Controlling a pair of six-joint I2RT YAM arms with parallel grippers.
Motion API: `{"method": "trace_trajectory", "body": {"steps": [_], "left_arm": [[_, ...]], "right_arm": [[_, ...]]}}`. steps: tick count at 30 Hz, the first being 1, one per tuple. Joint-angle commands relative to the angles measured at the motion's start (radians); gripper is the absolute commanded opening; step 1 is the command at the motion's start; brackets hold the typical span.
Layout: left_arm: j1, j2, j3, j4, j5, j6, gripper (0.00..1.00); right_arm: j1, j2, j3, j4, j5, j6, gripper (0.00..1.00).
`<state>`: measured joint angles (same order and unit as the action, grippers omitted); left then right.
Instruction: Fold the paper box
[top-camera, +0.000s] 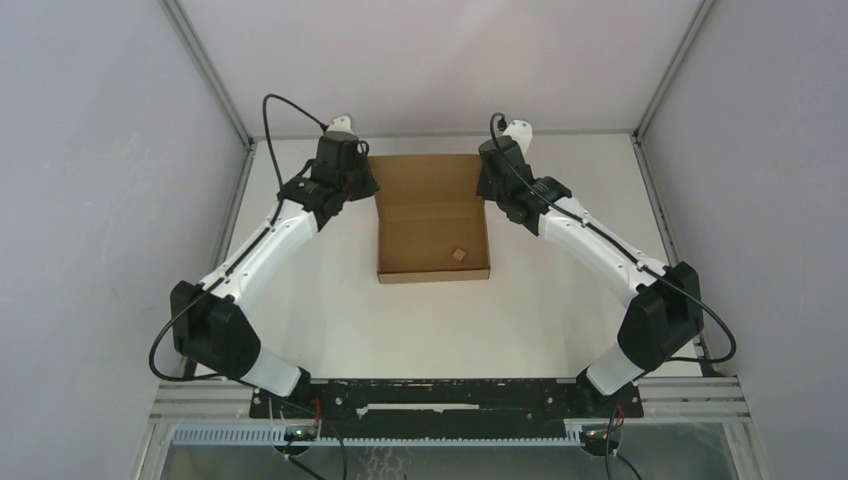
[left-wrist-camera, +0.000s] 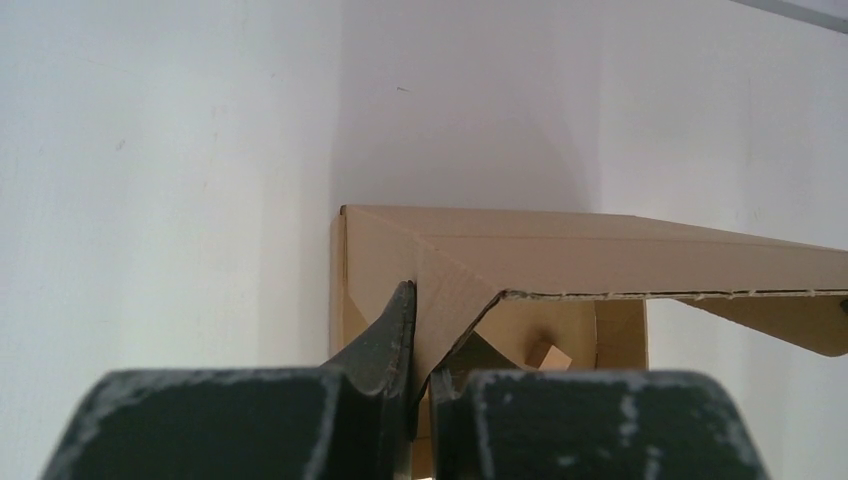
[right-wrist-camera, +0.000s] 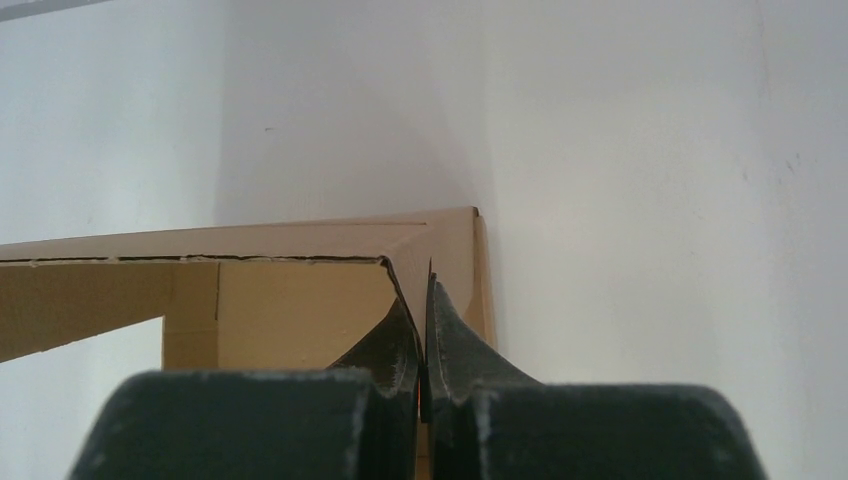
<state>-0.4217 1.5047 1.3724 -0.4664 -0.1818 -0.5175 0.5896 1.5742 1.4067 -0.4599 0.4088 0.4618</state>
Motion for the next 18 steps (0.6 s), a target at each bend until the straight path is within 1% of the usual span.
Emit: {"method": "trace_trajectory", "body": {"steps": [1,11,18], "left_arm": [[-0.036,-0.052,-0.065,0.045,0.053,-0.06,0.08],[-0.057,-0.133,-0.168,0.075,0.026,-0.054,0.08],[-0.093,-0.214,-0.247,0.096,-0.013,-0.031,0.08]], "right_arm": [[0.04,-0.023,-0.041,0.007,-0.055,0.066,0.0],[0.071,-0.074,-0.135,0.032,-0.015,0.075,0.0],[0.101,-0.118,-0.196,0.034,0.023,0.08,0.0]]}}
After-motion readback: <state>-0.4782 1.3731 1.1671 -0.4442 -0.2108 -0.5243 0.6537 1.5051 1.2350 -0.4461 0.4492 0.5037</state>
